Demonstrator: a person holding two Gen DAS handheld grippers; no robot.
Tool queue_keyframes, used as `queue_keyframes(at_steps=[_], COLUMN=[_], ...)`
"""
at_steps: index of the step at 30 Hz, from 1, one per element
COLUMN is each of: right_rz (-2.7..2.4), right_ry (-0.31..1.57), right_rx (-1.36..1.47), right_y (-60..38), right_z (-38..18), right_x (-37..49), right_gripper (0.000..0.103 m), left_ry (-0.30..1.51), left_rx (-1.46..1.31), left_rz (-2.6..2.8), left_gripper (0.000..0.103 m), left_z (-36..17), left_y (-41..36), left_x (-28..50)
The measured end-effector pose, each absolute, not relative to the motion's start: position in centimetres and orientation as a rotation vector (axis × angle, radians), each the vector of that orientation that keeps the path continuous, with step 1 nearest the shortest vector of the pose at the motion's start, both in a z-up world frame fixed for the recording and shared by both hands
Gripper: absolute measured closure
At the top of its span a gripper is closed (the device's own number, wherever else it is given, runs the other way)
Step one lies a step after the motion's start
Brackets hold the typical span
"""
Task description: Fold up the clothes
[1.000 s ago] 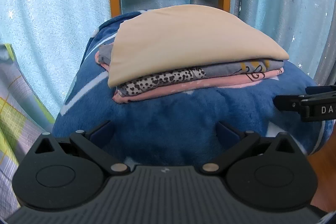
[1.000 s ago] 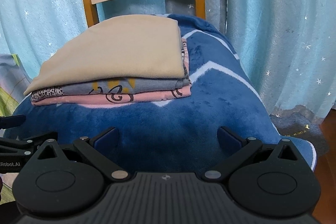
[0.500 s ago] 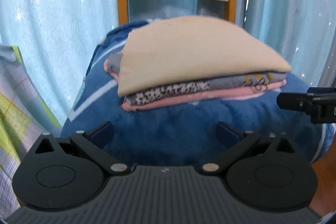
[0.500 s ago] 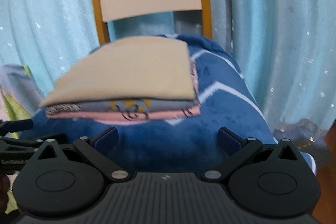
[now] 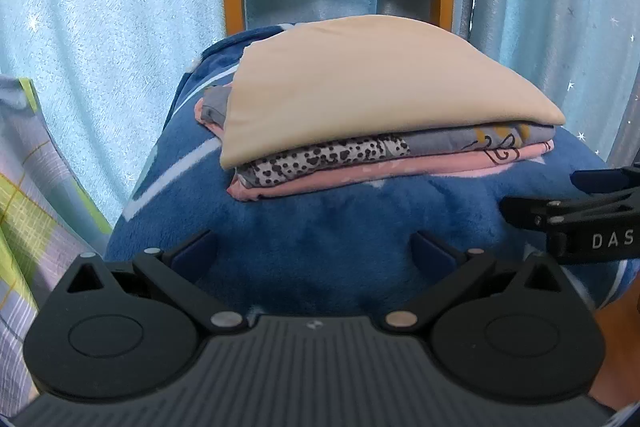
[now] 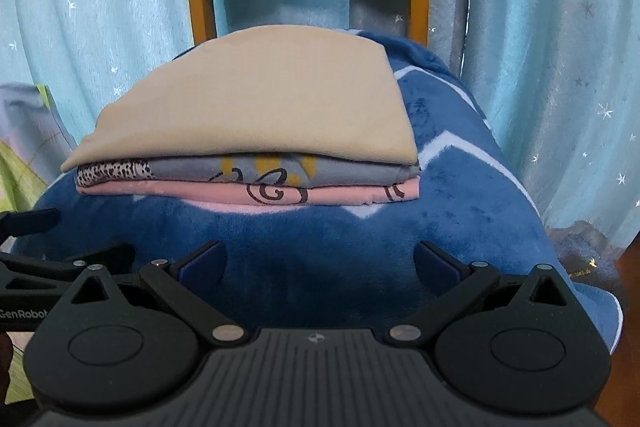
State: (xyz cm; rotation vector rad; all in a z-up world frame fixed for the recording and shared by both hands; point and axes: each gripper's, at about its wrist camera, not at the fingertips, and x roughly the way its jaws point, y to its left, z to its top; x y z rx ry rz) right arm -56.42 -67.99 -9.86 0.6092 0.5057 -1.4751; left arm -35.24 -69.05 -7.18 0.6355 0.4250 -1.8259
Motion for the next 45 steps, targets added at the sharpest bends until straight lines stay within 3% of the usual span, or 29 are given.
queue_keyframes(at_steps=[45], right_rz=[-1.482], right_ry=[0.525], right_rx=[0.56], right_y=[-67.58], right_z=[-10.42], right_x=[-55.73], right_gripper=[0.0], left_ry=[0.457], left_rx=[0.589], left_rz=[-1.81], left_gripper=[0.0], left_z=[-7.36], left_y=[-69.27], left_x=[-35.07])
